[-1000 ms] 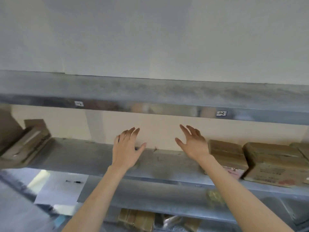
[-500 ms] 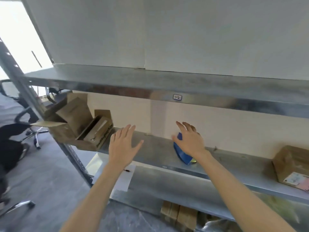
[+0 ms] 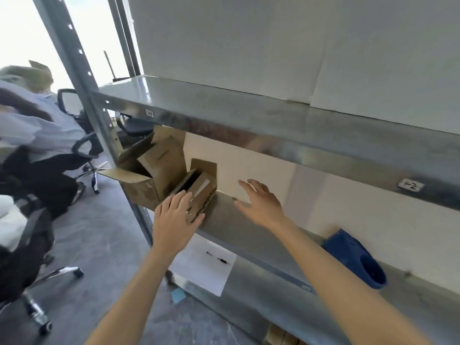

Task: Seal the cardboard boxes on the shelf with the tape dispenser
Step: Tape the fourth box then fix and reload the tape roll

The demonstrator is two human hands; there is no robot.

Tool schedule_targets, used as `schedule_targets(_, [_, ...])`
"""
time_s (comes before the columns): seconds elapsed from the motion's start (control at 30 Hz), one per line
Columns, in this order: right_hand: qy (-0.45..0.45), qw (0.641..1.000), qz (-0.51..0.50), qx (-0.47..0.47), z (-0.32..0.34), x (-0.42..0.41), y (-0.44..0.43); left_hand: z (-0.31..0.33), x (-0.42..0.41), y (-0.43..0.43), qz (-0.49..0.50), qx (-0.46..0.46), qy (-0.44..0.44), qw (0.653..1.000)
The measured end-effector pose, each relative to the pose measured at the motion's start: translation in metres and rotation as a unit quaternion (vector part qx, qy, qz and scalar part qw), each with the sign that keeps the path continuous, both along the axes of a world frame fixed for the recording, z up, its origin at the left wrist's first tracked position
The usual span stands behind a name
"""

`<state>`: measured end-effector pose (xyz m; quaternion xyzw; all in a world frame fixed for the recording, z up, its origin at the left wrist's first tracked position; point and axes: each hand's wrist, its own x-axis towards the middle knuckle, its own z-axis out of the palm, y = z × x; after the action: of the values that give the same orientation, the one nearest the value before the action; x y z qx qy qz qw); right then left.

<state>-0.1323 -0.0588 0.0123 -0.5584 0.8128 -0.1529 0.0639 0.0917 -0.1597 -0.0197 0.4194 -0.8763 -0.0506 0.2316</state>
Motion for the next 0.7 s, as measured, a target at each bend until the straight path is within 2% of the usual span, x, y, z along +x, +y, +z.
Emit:
schedule_targets(0.2, [-0.017, 0.998, 0.061, 0.012, -0.019, 0.019, -0.089, -0.017, 0.027, -0.058, 0.033, 0.079, -0.022, 0.996])
schedule_targets(0.37, [-0.028, 0.996, 0.073, 0.043, -0.037, 0.033, -0.135, -0.038, 0.042, -0.083, -0.019, 0.131, 0.006, 0.991])
schedule_targets(0.7, [-0.065, 0.997, -0.019, 0.030, -0.059, 0.058, -0.149, -0.076, 0.052, -0.120, -0.135, 0.172, 0.083, 0.972])
